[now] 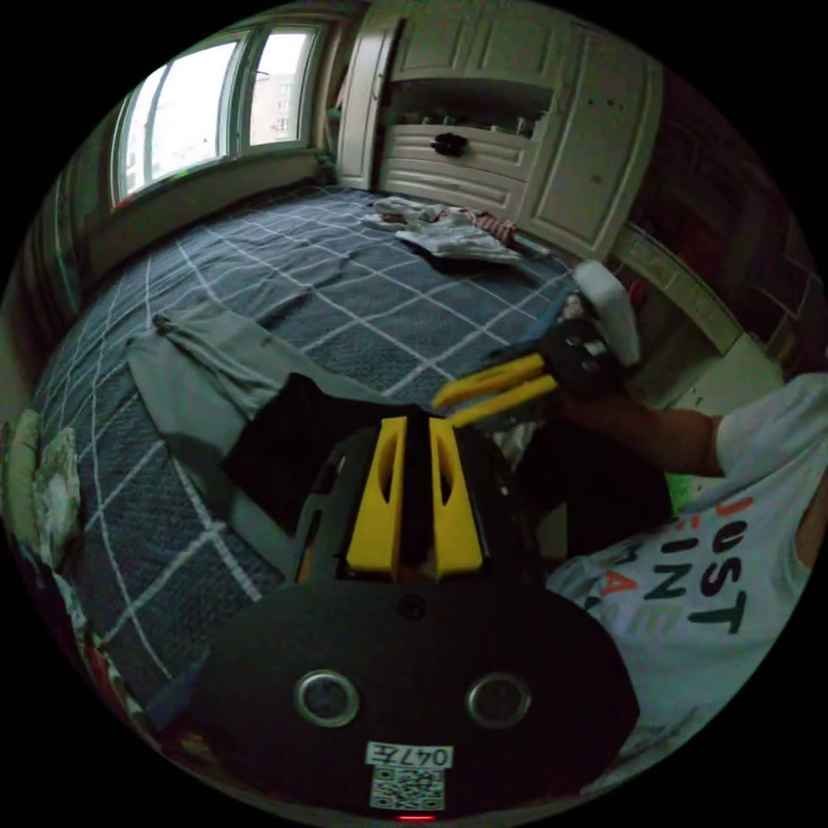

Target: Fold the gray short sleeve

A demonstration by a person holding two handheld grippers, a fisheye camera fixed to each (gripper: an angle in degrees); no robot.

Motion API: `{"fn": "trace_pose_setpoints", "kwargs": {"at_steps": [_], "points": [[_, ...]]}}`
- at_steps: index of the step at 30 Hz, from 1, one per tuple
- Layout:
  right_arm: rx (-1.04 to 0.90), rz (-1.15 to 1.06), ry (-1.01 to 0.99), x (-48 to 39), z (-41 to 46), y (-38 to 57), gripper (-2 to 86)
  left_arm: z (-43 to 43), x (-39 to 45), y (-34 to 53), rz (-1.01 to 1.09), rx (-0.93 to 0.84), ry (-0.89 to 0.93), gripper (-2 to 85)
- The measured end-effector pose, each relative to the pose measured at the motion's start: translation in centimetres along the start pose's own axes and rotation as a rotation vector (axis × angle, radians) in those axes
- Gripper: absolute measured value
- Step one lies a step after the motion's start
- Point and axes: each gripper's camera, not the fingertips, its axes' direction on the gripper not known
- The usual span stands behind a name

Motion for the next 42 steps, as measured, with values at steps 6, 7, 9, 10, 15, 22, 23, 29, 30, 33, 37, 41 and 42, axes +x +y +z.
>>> {"fn": "trace_pose_setpoints", "kwargs": {"at_steps": [6, 7, 9, 10, 15, 22, 23, 29, 30, 33, 37, 41, 42], "points": [[-0.029, -0.050, 0.078, 0.3, 2.9, -3.4, 0.7, 2.4, 2.0, 3.5, -0.017, -0.069, -0.157, 5.5], [-0.001, -0.055, 0.118, 0.3, 2.8, -4.0, 0.4, 2.7, 1.6, 3.9, -0.030, -0.094, -0.126, 5.5], [0.014, -0.096, 0.163, 0.3, 3.0, -5.1, 0.1, 2.8, 1.0, 4.8, -0.038, -0.127, -0.095, 5.2], [-0.010, -0.149, 0.170, 0.3, 3.6, -6.0, 0.0, 2.6, 0.6, 5.4, -0.036, -0.140, -0.081, 4.9], [-0.087, -0.312, 0.195, 0.7, 3.7, -7.7, 0.0, 1.8, -1.3, 7.5, -0.052, -0.137, -0.008, 3.9], [-0.183, -0.299, 0.146, 5.0, 5.5, -8.3, 2.7, 0.8, -3.0, 8.5, -0.009, -0.161, 0.052, 3.2], [-0.164, -0.283, 0.132, 5.6, 5.4, -8.7, 2.9, 0.3, -3.3, 8.6, -0.009, -0.147, 0.051, 2.6], [0.071, -0.184, -0.024, 11.2, 5.9, -15.4, 1.5, -2.1, -5.0, 7.7, -0.029, 0.047, 0.068, -0.5], [0.073, -0.190, -0.054, 12.1, 7.4, -17.2, 1.3, -1.9, -5.1, 7.5, -0.025, 0.046, 0.065, -0.5], [0.017, -0.243, -0.141, 14.2, 12.0, -21.5, 1.4, -0.3, -6.0, 6.8, -0.028, -0.052, 0.026, -0.3], [-0.060, -0.291, -0.284, 17.0, 17.0, -25.9, 0.9, 0.5, -7.7, 7.5, -0.060, -0.111, 0.009, -0.3], [-0.072, -0.327, -0.325, 18.8, 20.0, -28.3, -0.1, -0.1, -10.4, 7.3, -0.097, -0.096, 0.056, -0.4], [-0.054, -0.335, -0.351, 19.3, 20.6, -29.1, -0.2, -0.2, -10.7, 7.2, -0.100, -0.097, 0.060, -0.4]]}}
